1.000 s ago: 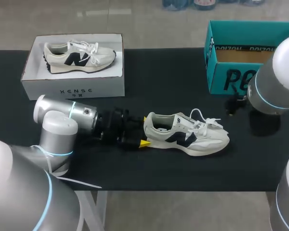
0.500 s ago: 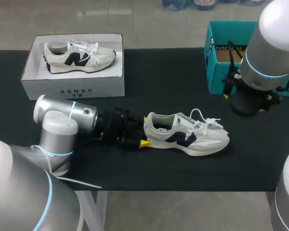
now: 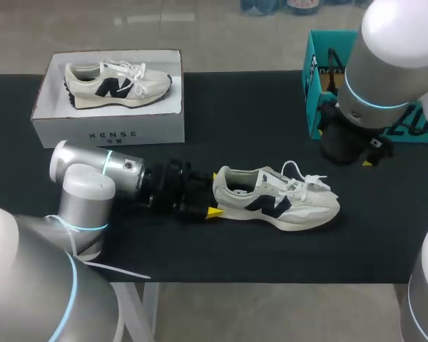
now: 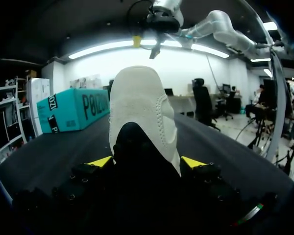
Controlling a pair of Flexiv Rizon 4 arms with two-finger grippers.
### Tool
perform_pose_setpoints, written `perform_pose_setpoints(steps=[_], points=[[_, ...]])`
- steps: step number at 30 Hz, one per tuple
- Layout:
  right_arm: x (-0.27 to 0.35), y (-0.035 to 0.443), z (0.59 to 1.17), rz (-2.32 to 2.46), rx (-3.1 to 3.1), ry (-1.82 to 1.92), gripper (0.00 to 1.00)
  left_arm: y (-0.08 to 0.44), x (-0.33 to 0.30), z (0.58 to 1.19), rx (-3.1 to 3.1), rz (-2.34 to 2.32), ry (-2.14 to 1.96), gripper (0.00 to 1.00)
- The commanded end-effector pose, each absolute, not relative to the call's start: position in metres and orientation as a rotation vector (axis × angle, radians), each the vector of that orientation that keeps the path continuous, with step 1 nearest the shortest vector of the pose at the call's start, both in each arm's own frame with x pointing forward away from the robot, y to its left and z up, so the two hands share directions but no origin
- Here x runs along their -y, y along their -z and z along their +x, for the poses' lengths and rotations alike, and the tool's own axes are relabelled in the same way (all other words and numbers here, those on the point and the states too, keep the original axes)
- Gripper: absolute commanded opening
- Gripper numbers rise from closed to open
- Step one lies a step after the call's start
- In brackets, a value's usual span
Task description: Take the shoe out of the shoebox, open the shoe tongue, remove and reinsert the insole, then place the shoe into the shoebox
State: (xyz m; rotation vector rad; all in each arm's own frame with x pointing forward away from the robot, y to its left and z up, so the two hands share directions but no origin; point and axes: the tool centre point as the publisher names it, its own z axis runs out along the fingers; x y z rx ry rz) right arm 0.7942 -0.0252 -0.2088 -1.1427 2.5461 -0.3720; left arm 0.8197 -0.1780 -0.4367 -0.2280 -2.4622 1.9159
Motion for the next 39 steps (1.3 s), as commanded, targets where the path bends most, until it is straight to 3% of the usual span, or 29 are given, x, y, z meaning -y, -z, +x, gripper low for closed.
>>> perform_pose_setpoints(steps=[1,12,17,19,24,39], points=[[0.027,0.21,0.794,-1.143,-2.542,0.37,1.0,0.44,0.181,0.82,2.464,-0.227,-1.913,0.0],[0.027,0.21,0.794,-1.143,-2.542,0.37,1.0,0.44,0.181,0.82,2.464,-0.227,-1.913,0.0],[0.018,0.193,0.796,-0.568,-2.828,0.164,1.0,0.44,0.181,0.82,2.464,-0.227,-1.913,0.0],[0.016,0.191,0.792,-0.361,-2.867,0.342,1.0,0.44,0.181,0.82,2.464,-0.227,-1.913,0.0],[0.024,0.189,0.783,0.054,-2.847,0.282,1.0,0.44,0.181,0.82,2.464,-0.227,-1.913,0.0],[0.016,0.196,0.786,-0.009,-2.863,0.219,1.0,0.44,0.181,0.82,2.464,-0.227,-1.913,0.0]])
